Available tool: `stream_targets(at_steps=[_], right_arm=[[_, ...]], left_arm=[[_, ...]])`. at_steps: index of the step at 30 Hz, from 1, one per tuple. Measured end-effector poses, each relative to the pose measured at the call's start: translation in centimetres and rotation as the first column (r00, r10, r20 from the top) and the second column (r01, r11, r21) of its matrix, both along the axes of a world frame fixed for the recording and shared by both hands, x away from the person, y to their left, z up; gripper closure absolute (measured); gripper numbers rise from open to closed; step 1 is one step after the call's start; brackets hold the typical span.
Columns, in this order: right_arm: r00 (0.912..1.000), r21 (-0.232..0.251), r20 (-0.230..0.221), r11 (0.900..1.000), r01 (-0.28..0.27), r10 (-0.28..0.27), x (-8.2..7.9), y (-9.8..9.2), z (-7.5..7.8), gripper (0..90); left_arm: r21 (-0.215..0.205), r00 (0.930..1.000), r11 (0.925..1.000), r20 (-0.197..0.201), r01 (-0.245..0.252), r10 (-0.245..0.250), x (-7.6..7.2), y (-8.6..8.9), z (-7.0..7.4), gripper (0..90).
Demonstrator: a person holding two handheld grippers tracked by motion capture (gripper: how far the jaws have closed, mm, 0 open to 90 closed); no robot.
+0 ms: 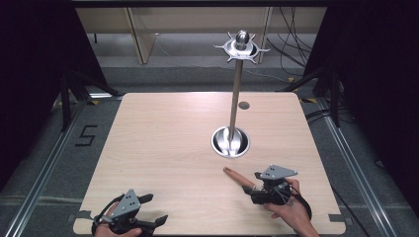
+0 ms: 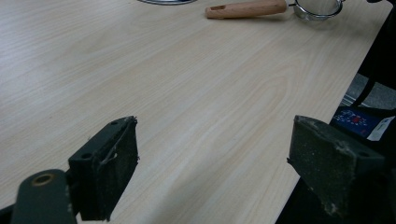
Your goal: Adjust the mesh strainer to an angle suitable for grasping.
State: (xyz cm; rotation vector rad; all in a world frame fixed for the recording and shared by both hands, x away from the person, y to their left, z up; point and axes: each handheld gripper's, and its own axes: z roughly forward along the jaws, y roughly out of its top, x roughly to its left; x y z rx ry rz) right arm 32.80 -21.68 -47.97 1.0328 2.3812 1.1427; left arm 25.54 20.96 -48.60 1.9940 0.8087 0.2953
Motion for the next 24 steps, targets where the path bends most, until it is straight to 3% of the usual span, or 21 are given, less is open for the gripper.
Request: stream_targets(at_steps=[5,6,8,11,12,14,15,16,18,19,21,22,24], right_arm=[[0.9994,-0.022,-0.027,1.0,-0.02,0.02,0.6,0.8,-0.3,29.4],[0.9982,-0.022,-0.046,0.999,-0.039,0.038,0.9,1.2,-0.4,27.7],[0.9985,-0.044,-0.047,0.999,-0.032,0.03,1.1,1.4,-0.3,28.2],[0.9971,-0.091,-0.074,0.996,-0.023,0.016,1.5,1.5,-0.4,33.4],[0.9969,-0.099,-0.079,0.995,-0.011,0.003,1.7,1.6,-0.6,35.9],[0.9938,-0.126,-0.111,0.992,-0.028,0.014,2.0,1.6,-0.5,40.0],[0.9972,-0.118,-0.074,0.993,-0.02,0.011,2.2,1.8,-0.8,42.1],[0.9972,-0.118,-0.074,0.993,-0.02,0.011,2.2,1.8,-0.8,42.1],[0.9936,-0.165,-0.11,0.985,-0.043,0.025,2.5,1.8,-0.6,47.1],[0.9905,-0.166,-0.137,0.985,-0.037,0.014,2.5,1.8,-0.6,48.4],[0.9922,-0.161,-0.124,0.986,-0.031,0.011,2.6,1.9,-0.7,49.6],[0.9889,-0.168,-0.148,0.985,-0.039,0.014,2.7,1.7,-0.5,52.6],[0.9894,-0.182,-0.145,0.982,-0.042,0.015,2.8,1.6,-0.6,54.2]], left_arm=[[-0.013,0.9997,0.9999,0.022,0.006,-0.006,0.2,0.1,0.0,15.2],[-0.028,1.0,0.9996,0.004,-0.008,0.008,0.1,0.0,-0.1,15.2],[-0.016,1.0,0.9999,0.003,-0.005,0.005,0.1,0.1,0.0,15.2],[-0.029,1.0,0.9996,0.001,-0.007,0.007,0.1,0.1,0.0,15.2],[-0.01,1.0,0.9999,0.003,-0.006,0.007,0.1,0.2,0.0,15.2],[-0.02,1.0,0.9998,0.003,-0.008,0.008,0.1,0.1,0.0,15.2],[-0.02,1.0,0.9998,0.003,-0.008,0.008,0.1,0.1,0.0,15.2],[-0.013,1.0,0.9999,0.003,-0.006,0.006,0.1,0.2,0.0,15.2],[-0.033,1.0,0.9994,0.005,-0.001,0.002,0.0,0.1,0.1,15.2],[-0.032,1.0,0.9995,0.007,0.0,0.001,0.0,0.1,0.1,15.2],[-0.032,1.0,0.9995,0.007,-0.001,0.001,0.0,0.2,0.1,15.2],[-0.026,0.9997,0.9996,0.022,0.008,-0.007,0.2,0.2,0.1,15.2],[-0.024,0.9997,0.9997,0.022,0.007,-0.007,0.2,0.3,0.1,15.2]])
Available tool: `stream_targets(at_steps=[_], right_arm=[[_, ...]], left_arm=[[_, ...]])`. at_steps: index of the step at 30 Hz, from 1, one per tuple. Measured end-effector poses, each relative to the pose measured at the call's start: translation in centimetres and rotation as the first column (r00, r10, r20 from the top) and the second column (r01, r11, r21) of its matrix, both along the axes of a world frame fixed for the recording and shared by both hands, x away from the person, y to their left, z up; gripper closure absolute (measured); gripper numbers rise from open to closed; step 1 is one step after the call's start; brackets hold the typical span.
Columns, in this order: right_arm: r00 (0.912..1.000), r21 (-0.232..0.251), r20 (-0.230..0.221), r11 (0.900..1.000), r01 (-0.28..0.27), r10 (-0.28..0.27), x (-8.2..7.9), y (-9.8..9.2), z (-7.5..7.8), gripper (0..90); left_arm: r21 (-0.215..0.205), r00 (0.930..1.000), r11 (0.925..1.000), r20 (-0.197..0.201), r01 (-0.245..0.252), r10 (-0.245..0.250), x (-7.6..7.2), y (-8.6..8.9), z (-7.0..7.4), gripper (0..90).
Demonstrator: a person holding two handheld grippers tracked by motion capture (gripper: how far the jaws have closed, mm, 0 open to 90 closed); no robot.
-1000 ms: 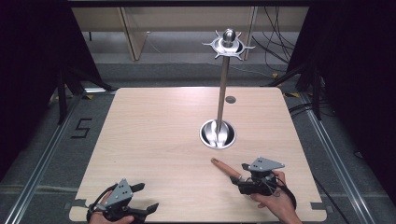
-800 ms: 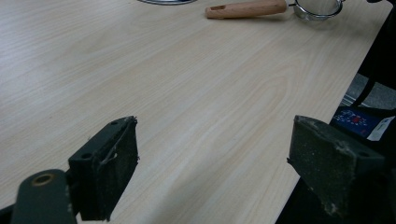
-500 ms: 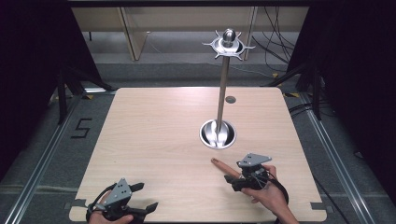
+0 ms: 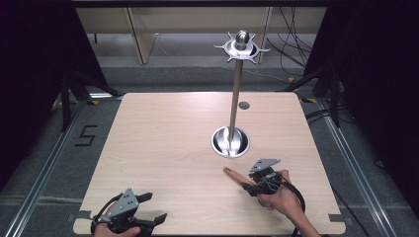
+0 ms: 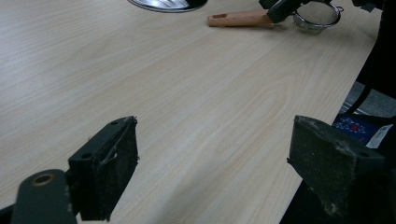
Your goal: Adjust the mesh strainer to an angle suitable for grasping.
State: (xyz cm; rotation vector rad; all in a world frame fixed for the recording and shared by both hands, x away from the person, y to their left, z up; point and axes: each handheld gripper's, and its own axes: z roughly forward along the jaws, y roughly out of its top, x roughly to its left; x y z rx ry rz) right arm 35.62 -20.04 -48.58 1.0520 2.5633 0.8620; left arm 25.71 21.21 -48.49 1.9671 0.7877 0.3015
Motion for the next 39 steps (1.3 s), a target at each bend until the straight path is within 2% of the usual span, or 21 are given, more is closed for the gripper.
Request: stream_targets(at_steps=[3,5,7,10,11,12,13,15,18,19,21,23,24,26,27,28,32,36,37,38,39], right_arm=[[0.9997,-0.01,-0.018,1.0,-0.013,0.013,0.1,0.0,-0.1,56.2],[1.0,0.002,0.001,1.0,-0.001,0.001,0.0,0.2,-0.4,57.4],[0.9996,-0.027,-0.026,1.0,-0.01,0.009,0.1,0.1,-0.2,59.6],[0.9996,-0.036,-0.021,0.999,-0.021,0.02,0.3,0.3,-0.4,61.1],[0.9994,-0.036,-0.022,0.999,-0.026,0.025,0.4,0.3,-0.4,61.3],[0.9992,-0.038,-0.029,0.999,-0.029,0.028,0.3,0.3,-0.4,61.6],[0.9997,-0.039,-0.005,0.999,-0.025,0.025,0.4,0.4,-0.6,62.3],[0.9989,-0.061,-0.041,0.998,-0.024,0.022,0.4,0.5,-0.5,62.7],[0.9992,-0.06,-0.022,0.998,-0.036,0.035,0.6,0.6,-0.8,63.0],[0.9981,-0.067,-0.05,0.997,-0.039,0.035,0.6,0.6,-0.7,63.5],[0.9983,-0.08,-0.047,0.996,-0.04,0.036,0.7,0.6,-0.7,65.0],[0.9971,-0.067,-0.056,0.996,-0.055,0.051,0.8,0.6,-0.8,66.6],[0.9971,-0.07,-0.06,0.996,-0.051,0.047,0.8,0.6,-0.8,67.6],[0.9957,-0.071,-0.064,0.995,-0.071,0.066,0.9,0.6,-0.8,68.8],[0.995,-0.076,-0.067,0.994,-0.079,0.074,1.0,0.6,-0.7,68.8],[0.9946,-0.078,-0.072,0.994,-0.081,0.075,1.0,0.7,-0.7,68.9],[0.9941,-0.09,-0.071,0.992,-0.087,0.081,1.0,0.8,-0.6,69.0],[0.9917,-0.082,-0.053,0.989,-0.121,0.117,0.9,0.9,0.0,69.2],[0.9957,-0.084,-0.045,0.993,-0.084,0.08,0.6,1.0,0.3,69.1],[0.9957,-0.084,-0.045,0.993,-0.084,0.08,0.6,1.0,0.3,69.1],[0.9953,-0.071,-0.026,0.993,-0.095,0.093,0.7,0.9,0.4,69.2]], left_arm=[[-0.001,1.0,1.0,-0.001,-0.002,0.002,0.0,0.0,0.0,15.2],[0.0,1.0,1.0,0.0,-0.004,0.004,0.0,0.0,0.0,15.2],[-0.01,1.0,0.9999,-0.001,-0.007,0.007,0.0,0.0,0.0,15.2],[-0.033,0.9996,0.9991,-0.011,-0.026,0.026,-0.1,-0.1,-0.1,15.2],[-0.002,0.9999,1.0,0.011,-0.008,0.008,0.1,0.2,0.1,15.2],[-0.006,0.9999,0.9999,0.009,-0.012,0.012,0.1,0.2,0.1,15.2],[-0.007,0.9998,0.9998,0.008,-0.02,0.02,0.0,0.2,0.1,15.2],[-0.011,0.9998,0.9997,0.006,-0.021,0.021,0.1,0.2,0.1,15.2],[-0.01,0.9998,0.9998,0.005,-0.018,0.018,0.1,0.2,0.1,15.2],[-0.01,0.9998,0.9998,0.006,-0.02,0.02,0.1,0.2,0.1,15.2],[-0.009,0.9998,0.9997,0.007,-0.021,0.021,0.0,0.2,0.1,15.2],[-0.01,0.9997,0.9997,0.007,-0.023,0.023,0.1,0.2,0.1,15.2],[-0.017,0.9993,0.9992,-0.007,-0.036,0.036,0.0,0.1,0.1,15.2],[-0.018,0.9994,0.9992,-0.006,-0.035,0.035,0.0,0.1,0.1,15.2],[-0.017,0.9999,0.9998,0.009,-0.011,0.011,0.1,0.2,0.1,15.2],[-0.017,0.9999,0.9998,0.009,-0.011,0.011,0.1,0.2,0.1,15.2],[-0.011,0.9998,0.9999,0.013,-0.013,0.013,0.1,0.2,0.1,15.3],[-0.013,0.9998,0.9998,0.011,-0.017,0.017,0.1,0.2,0.1,15.3],[-0.026,0.9996,0.9993,-0.004,-0.028,0.027,0.0,0.1,0.1,15.4],[-0.026,0.9996,0.9993,-0.004,-0.028,0.027,0.0,0.1,0.1,15.4],[-0.015,0.9998,0.9998,0.011,-0.013,0.013,0.1,0.2,0.1,15.4]])
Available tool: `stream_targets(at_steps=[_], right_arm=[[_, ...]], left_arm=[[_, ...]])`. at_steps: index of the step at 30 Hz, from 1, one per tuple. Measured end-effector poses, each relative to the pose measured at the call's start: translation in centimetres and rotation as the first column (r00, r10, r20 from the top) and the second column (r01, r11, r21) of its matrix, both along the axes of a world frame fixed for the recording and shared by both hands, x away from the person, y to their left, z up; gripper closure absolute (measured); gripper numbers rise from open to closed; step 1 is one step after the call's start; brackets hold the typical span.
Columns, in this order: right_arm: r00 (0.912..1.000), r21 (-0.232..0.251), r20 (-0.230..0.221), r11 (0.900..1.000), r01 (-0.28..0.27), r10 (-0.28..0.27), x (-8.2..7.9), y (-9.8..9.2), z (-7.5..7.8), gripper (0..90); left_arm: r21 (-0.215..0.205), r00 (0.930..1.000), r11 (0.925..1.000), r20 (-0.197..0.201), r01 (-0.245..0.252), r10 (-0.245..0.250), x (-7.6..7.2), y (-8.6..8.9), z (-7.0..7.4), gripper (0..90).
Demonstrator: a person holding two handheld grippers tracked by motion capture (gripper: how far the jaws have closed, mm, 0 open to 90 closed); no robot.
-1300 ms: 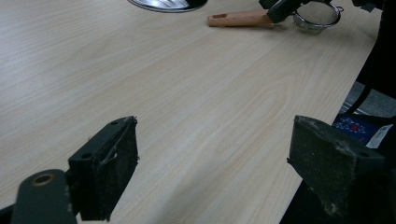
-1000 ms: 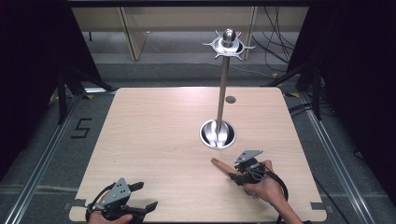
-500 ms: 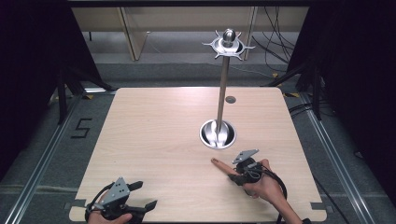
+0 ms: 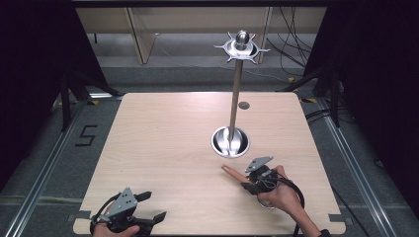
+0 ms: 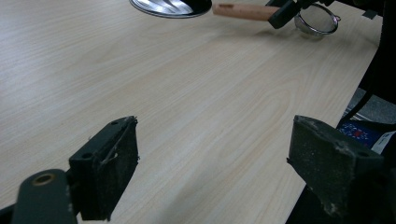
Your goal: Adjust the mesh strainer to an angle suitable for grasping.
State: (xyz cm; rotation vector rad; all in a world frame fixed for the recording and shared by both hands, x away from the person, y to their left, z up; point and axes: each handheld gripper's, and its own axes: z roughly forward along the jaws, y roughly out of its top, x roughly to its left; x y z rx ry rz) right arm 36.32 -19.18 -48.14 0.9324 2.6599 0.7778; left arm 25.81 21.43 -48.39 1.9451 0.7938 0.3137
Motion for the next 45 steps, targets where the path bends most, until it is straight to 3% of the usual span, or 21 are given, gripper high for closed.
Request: stream_targets(at_steps=[2,8,9,10,11,13,14,16,18,22,24,29,30,31,32,33,34,35,38,40,45], right_arm=[[0.9997,0.009,0.011,1.0,0.022,-0.022,-0.1,-0.3,0.7,69.3],[0.9986,0.108,0.049,0.994,-0.025,0.02,0.2,-1.5,1.7,69.4],[0.9995,0.146,0.03,0.989,-0.011,0.007,0.2,-1.9,2.1,69.4],[0.9995,0.146,0.03,0.989,-0.011,0.007,0.2,-1.9,2.1,69.4],[0.998,0.192,0.05,0.981,0.03,-0.04,0.0,-2.0,2.1,69.4],[0.9988,0.201,0.04,0.979,0.019,-0.027,0.0,-2.2,2.2,69.4],[0.9987,0.231,0.036,0.973,0.028,-0.037,0.1,-2.4,2.5,69.4],[0.9989,0.225,0.031,0.974,0.026,-0.034,0.1,-2.6,2.7,69.5],[0.9983,0.279,0.043,0.96,0.025,-0.039,0.0,-2.8,3.1,69.5],[0.9975,0.3,0.051,0.953,0.032,-0.049,0.0,-3.0,3.5,69.5],[0.9965,0.338,0.037,0.939,0.058,-0.075,-0.1,-3.2,3.8,69.5],[0.9916,0.337,0.095,0.94,0.051,-0.088,0.1,-3.6,4.5,69.5],[0.9901,0.348,0.104,0.936,0.053,-0.095,0.2,-3.8,4.8,69.5],[0.9908,0.394,0.086,0.917,0.062,-0.104,-0.1,-4.0,5.4,69.6],[0.9908,0.394,0.086,0.917,0.062,-0.104,-0.1,-4.0,5.4,69.6],[0.9876,0.395,0.125,0.918,0.038,-0.094,0.1,-4.2,5.6,69.6],[0.988,0.43,0.123,0.902,0.033,-0.094,0.0,-4.3,5.8,69.6],[0.9885,0.439,0.111,0.897,0.044,-0.103,-0.1,-4.4,6.1,69.6],[0.9827,0.446,0.153,0.895,0.026,-0.104,0.1,-4.6,6.9,69.6],[0.9812,0.457,0.156,0.889,0.03,-0.113,0.2,-4.7,7.6,69.6],[0.9657,0.48,0.213,0.877,0.029,-0.149,1.0,-4.6,9.7,69.6]], left_arm=[[-0.031,0.9996,0.9993,-0.016,-0.023,0.022,-0.1,-0.2,-0.1,15.5],[-0.002,1.0,1.0,0.001,-0.003,0.003,0.0,0.1,0.0,15.7],[-0.003,1.0,1.0,0.001,-0.003,0.003,0.0,0.1,0.0,15.7],[-0.003,1.0,1.0,0.001,-0.004,0.004,0.0,0.1,0.0,15.7],[0.02,0.9999,0.9998,0.013,0.003,-0.003,0.1,0.2,0.1,15.7],[-0.013,1.0,0.9999,0.004,-0.004,0.004,0.0,0.1,0.1,15.7],[-0.013,1.0,0.9999,0.004,-0.006,0.006,0.0,0.1,0.1,15.7],[-0.016,1.0,0.9999,0.005,-0.005,0.005,0.0,0.1,0.1,15.7],[-0.02,1.0,0.9998,0.005,-0.008,0.008,0.0,0.1,0.0,15.7],[-0.015,1.0,0.9998,0.003,-0.009,0.009,0.0,0.1,0.0,15.7],[-0.005,1.0,1.0,0.005,-0.005,0.005,0.0,0.1,0.1,15.8],[-0.003,1.0,1.0,0.005,-0.004,0.004,0.0,0.1,0.0,15.8],[-0.016,0.9997,0.9996,-0.013,-0.022,0.021,-0.1,0.1,0.0,15.8],[-0.014,0.9998,0.9997,-0.011,-0.019,0.019,-0.1,0.1,0.0,15.8],[-0.004,1.0,1.0,0.003,-0.008,0.008,0.1,0.2,0.1,15.8],[-0.004,1.0,0.9999,0.003,-0.009,0.009,0.1,0.2,0.0,15.8],[-0.026,0.9996,0.9993,-0.014,-0.026,0.026,0.0,0.0,0.0,15.8],[-0.02,0.9997,0.9995,-0.008,-0.023,0.023,0.0,0.1,0.0,15.8],[0.014,0.9998,0.9999,0.021,0.003,-0.003,0.3,0.4,0.1,15.9],[-0.031,0.9996,0.9993,-0.018,-0.021,0.02,0.1,0.0,-0.1,16.2],[-0.018,0.9997,0.9997,-0.018,-0.015,0.015,0.2,0.0,-0.1,16.2]])
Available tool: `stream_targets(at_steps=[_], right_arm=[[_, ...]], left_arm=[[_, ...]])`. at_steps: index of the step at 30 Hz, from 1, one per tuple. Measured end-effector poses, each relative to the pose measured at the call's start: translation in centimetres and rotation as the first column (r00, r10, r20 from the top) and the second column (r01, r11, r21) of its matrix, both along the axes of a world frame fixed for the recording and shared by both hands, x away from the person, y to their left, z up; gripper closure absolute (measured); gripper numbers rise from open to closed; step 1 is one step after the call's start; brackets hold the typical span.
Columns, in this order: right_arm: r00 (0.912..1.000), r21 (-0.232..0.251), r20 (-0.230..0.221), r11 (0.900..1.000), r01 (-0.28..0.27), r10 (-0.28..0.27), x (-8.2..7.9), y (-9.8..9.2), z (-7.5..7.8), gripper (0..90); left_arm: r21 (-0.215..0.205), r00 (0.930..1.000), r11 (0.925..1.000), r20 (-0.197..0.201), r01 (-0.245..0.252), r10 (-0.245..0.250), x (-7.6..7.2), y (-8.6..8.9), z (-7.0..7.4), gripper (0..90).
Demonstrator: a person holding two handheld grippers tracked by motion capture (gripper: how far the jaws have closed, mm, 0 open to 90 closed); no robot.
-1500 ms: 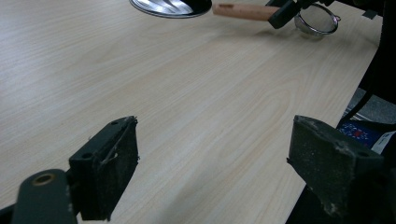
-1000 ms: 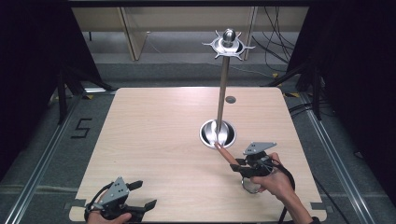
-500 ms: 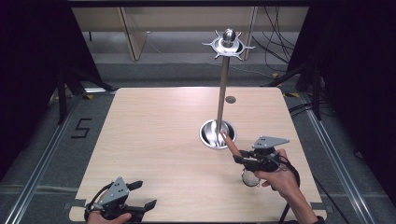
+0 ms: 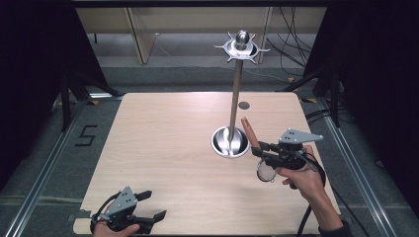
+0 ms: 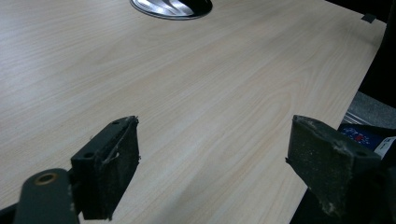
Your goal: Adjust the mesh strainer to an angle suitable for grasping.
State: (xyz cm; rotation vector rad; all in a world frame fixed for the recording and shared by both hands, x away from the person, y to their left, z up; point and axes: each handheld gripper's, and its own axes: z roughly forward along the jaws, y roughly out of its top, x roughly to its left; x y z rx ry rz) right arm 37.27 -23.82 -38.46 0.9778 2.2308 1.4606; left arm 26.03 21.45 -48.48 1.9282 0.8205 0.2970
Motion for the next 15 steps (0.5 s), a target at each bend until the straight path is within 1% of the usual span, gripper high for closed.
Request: stream_targets(at_steps=[1,3,4,5,7,8,11,12,13,15], right_arm=[[0.9998,0.002,0.018,1.0,-0.005,0.005,0.2,0.0,0.3,69.6],[0.9999,0.005,0.016,1.0,0.003,-0.003,0.2,0.0,0.5,69.6],[0.9997,0.016,0.023,1.0,0.01,-0.01,0.4,0.0,1.0,69.6],[0.9996,0.024,0.026,1.0,0.008,-0.009,0.5,0.0,1.2,69.6],[0.9996,0.021,0.028,1.0,0.009,-0.009,0.6,-0.1,1.4,69.6],[0.9988,0.038,0.047,0.999,0.007,-0.009,0.8,0.0,1.7,69.6],[0.9983,0.037,0.057,0.999,0.007,-0.009,0.9,0.0,2.1,69.6],[0.998,0.052,0.061,0.999,0.015,-0.018,0.9,0.1,2.3,69.6],[0.9983,0.056,0.058,0.998,0.006,-0.009,0.9,0.1,2.7,69.6],[0.9978,0.059,0.066,0.998,0.007,-0.011,0.9,0.1,2.9,69.6]], left_arm=[[0.005,0.9999,0.9999,0.013,0.011,-0.011,0.1,0.1,0.0,16.2],[0.005,0.9999,0.9999,0.012,0.01,-0.01,0.1,0.0,0.0,16.2],[0.013,0.9998,0.9998,0.017,0.013,-0.013,0.2,0.1,0.0,16.2],[-0.012,1.0,0.9999,-0.001,-0.004,0.004,0.0,-0.1,0.0,16.2],[-0.003,0.9999,1.0,0.012,0.007,-0.007,0.1,-0.1,0.0,16.2],[0.003,0.9999,0.9999,0.013,0.01,-0.01,0.2,0.0,0.0,16.2],[0.002,0.9998,0.9999,0.011,0.013,-0.013,0.2,0.0,0.0,16.2],[0.002,0.9998,0.9999,0.011,0.016,-0.016,0.2,0.0,0.0,16.2],[0.002,0.9998,0.9999,0.011,0.016,-0.016,0.2,0.0,0.0,16.2],[-0.004,0.9998,0.9999,0.01,0.014,-0.014,0.2,-0.1,0.0,16.3]])
